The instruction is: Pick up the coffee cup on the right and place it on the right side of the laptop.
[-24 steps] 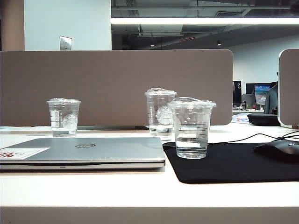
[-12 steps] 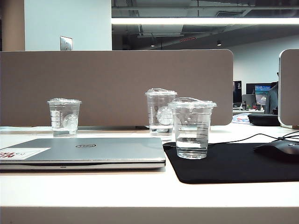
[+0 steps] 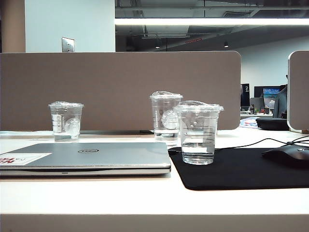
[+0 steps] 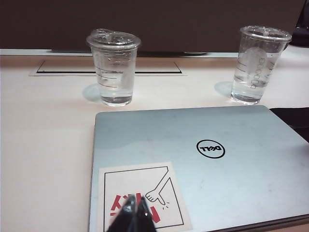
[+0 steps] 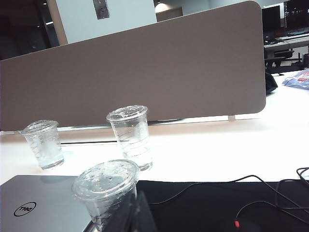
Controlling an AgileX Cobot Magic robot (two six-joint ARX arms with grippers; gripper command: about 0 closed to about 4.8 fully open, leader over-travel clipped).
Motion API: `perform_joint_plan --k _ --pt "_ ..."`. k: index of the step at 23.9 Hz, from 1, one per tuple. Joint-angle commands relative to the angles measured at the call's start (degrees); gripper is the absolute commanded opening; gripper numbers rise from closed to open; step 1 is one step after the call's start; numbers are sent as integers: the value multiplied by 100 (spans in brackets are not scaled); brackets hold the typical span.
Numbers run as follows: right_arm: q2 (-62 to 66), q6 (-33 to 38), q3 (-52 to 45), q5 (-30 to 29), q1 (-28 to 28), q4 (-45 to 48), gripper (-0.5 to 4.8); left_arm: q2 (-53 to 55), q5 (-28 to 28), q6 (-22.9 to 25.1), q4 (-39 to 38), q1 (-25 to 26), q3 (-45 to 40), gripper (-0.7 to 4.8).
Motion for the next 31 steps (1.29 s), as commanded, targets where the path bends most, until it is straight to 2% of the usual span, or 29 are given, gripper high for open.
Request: perform_joint_plan --k 1,8,11,13,16,25,27,31 --pt "9 -17 -4 7 2 116 -8 2 4 11 22 9 17 -5" --pt "4 -17 -9 -72 -201 116 -8 2 4 11 22 7 17 -5" --pt "4 -17 -9 -168 -623 116 -8 2 4 11 22 7 17 -5" --pt "4 -17 -9 -144 -1228 116 -8 2 4 11 20 7 17 -5" --pt "-2 -17 -9 -114 -1613 116 -8 2 4 11 20 7 17 -5" --pt "-42 -195 -22 33 -1696 114 -8 2 4 11 17 7 17 -5" --pt "-42 -509 -24 2 -1685 26 -8 2 4 11 17 7 17 -5" --pt "-42 -1110 -26 -511 -1676 -529 -8 2 4 11 17 7 17 -5"
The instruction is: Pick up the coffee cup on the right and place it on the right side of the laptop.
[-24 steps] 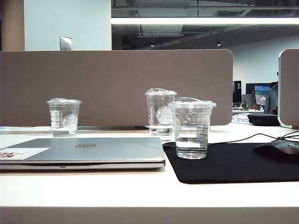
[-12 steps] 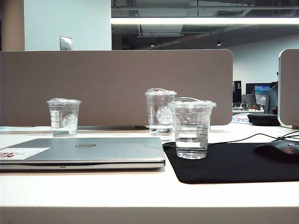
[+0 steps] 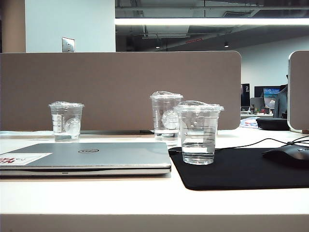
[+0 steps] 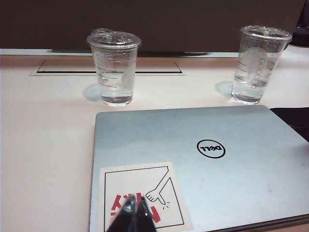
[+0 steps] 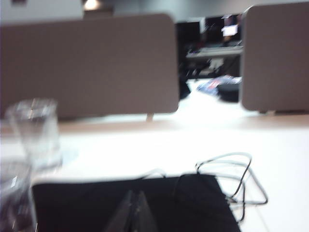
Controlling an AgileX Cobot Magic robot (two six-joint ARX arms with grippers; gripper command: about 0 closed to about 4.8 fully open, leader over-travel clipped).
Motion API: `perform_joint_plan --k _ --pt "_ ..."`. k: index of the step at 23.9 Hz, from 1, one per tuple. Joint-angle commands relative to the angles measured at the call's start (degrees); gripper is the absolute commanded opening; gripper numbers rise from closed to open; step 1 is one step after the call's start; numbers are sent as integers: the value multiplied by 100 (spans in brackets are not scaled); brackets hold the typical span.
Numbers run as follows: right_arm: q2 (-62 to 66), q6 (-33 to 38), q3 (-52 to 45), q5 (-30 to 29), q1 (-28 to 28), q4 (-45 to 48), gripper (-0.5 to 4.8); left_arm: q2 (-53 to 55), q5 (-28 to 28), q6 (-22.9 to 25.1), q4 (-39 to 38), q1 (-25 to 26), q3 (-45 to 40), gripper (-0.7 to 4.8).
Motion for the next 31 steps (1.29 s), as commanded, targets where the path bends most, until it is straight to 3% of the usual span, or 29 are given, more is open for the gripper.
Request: perform_joint_plan --k 1,7,31 --pt "-11 -487 -26 -431 -22 -389 -8 0 7 11 17 9 17 -5" --pt "-11 -391 -26 -448 -256 -1003 -8 0 7 11 17 9 17 -5" --pt "-11 -31 -24 -356 -304 -573 -8 0 7 11 17 9 17 -5"
